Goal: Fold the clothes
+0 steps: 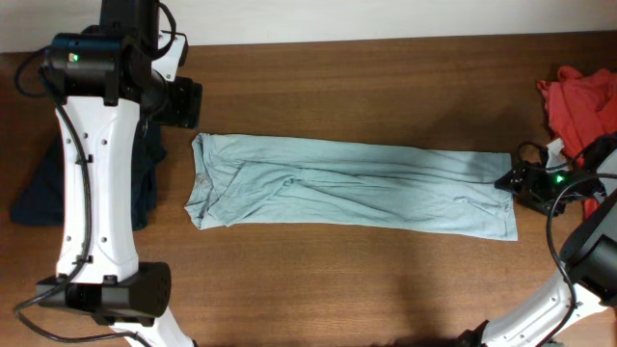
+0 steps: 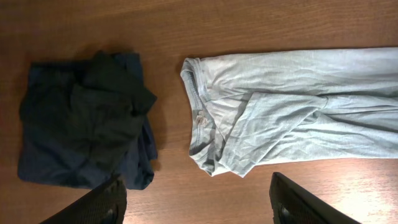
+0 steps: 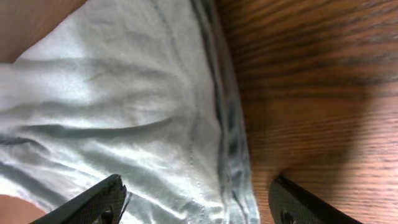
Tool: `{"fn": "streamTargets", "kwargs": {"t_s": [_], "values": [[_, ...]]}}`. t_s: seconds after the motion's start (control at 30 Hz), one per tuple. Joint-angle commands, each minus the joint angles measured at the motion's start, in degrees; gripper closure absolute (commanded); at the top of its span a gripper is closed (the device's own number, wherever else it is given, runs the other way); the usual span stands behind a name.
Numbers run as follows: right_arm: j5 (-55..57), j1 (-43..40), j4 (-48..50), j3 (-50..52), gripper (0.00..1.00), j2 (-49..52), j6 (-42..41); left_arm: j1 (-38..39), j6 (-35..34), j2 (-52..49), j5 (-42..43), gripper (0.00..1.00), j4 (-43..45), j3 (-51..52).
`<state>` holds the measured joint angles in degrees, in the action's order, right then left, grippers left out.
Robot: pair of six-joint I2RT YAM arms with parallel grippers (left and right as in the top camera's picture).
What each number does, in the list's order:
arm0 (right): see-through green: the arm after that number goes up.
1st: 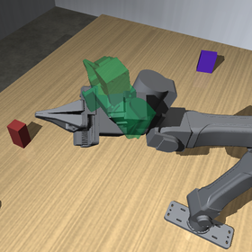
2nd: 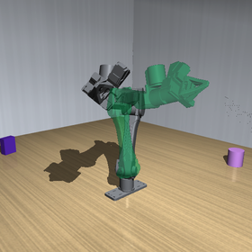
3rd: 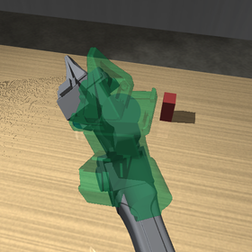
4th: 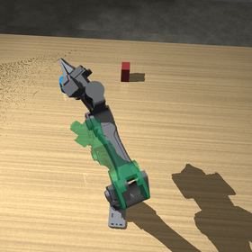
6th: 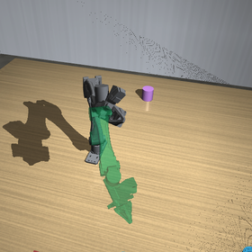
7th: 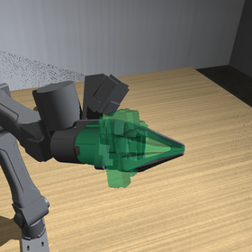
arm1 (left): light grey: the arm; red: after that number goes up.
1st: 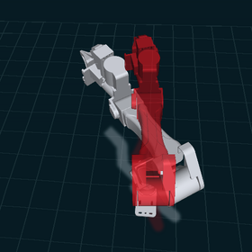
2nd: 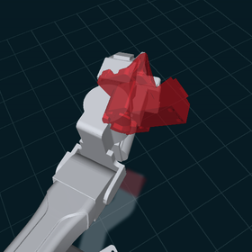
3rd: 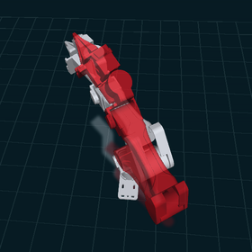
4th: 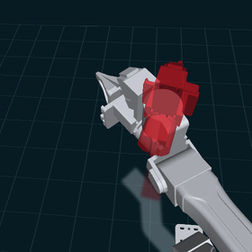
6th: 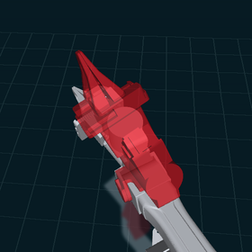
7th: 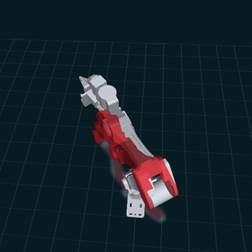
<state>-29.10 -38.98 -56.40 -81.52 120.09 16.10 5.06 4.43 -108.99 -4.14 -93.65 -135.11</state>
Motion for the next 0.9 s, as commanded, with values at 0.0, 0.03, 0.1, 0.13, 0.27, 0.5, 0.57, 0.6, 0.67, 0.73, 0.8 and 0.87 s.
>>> {"fn": "streamTargets", "kwargs": {"t_s": [0.0,0.03,0.1,0.13,0.27,0.5,0.57,0.6,0.67,0.73,0.8,0.87], "values": [[2.8,0.3,-1.6,2.2,0.24,6.4,2.0,-0.3,-0.8,0.7,-0.6,0.27,0.2,0.1],[4.0,0.3,-1.8,2.2,0.27,6.8,1.4,-0.3,-0.8,0.7,-0.6,0.27,0.1,0.1],[7.0,0.3,-1.7,2.2,0.28,7.7,-0.5,-0.3,-0.8,0.7,-0.6,0.27,0.2,0.1],[9.6,0.3,-1.6,2.2,0.32,8.1,-1.9,-0.3,-0.8,0.7,-0.6,0.26,0.1,0.1],[11.0,0.3,-1.2,2.2,0.41,8.2,-2.9,-0.3,-0.8,0.7,-0.6,0.26,0.1,0.1],[9.4,0.3,-1.5,2.2,0.45,8.2,-3.0,-0.3,-0.8,0.7,-0.6,0.27,0.1,0.1],[9.2,0.3,-1.9,2.2,0.45,8.3,-2.8,-0.3,-0.8,0.7,-0.6,0.27,0.1,0.1],[8.7,0.3,-2.1,2.2,0.45,8.3,-2.6,-0.3,-0.8,0.7,-0.6,0.27,0.1,0.1],[7.1,0.3,-2.8,2.2,0.45,8.3,-1.2,-0.3,-0.8,0.7,-0.6,0.27,0.1,0.1],[6.4,0.3,-3.2,2.3,0.45,8.3,-0.7,-0.3,-0.8,0.7,-0.6,0.27,0.1,0.1],[6.4,0.3,-3.9,2.2,0.46,8.3,-0.6,-0.3,-0.8,0.7,-0.6,0.27,0.1,0.1],[6.4,0.3,-4.3,2.2,0.49,8.3,-0.4,-0.3,-0.8,0.7,-0.6,0.27,0.1,0.1]]}}
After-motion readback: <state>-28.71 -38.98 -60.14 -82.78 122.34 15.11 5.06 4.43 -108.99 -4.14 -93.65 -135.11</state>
